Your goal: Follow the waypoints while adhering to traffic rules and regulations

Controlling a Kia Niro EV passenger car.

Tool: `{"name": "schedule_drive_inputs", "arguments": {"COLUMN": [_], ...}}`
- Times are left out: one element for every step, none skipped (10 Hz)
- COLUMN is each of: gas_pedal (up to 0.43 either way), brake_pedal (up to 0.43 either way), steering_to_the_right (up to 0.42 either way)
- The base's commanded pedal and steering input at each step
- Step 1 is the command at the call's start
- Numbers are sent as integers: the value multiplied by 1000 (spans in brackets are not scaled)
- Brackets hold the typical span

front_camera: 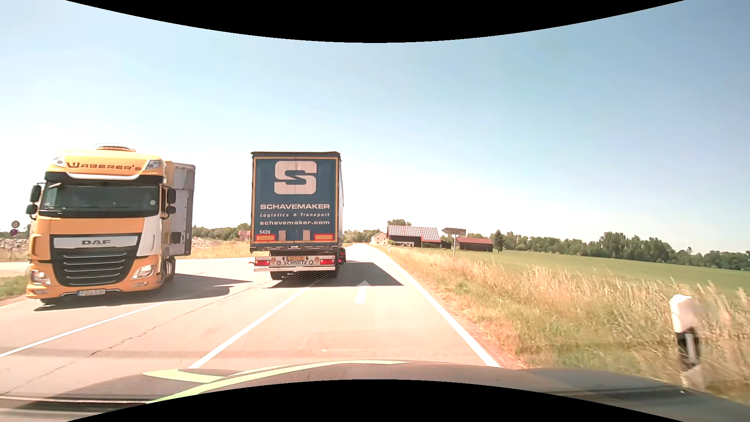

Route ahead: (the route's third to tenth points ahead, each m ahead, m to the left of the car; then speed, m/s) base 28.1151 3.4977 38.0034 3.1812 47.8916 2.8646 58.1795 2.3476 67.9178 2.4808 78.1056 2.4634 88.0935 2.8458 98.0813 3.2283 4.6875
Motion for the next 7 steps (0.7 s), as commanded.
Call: {"name": "schedule_drive_inputs", "arguments": {"gas_pedal": [130, 138, 138, 138, 130, 118, 118], "brake_pedal": [0, 0, 0, 0, 0, 0, 0], "steering_to_the_right": [5, 6, 6, 7, 8, 8, 8]}}
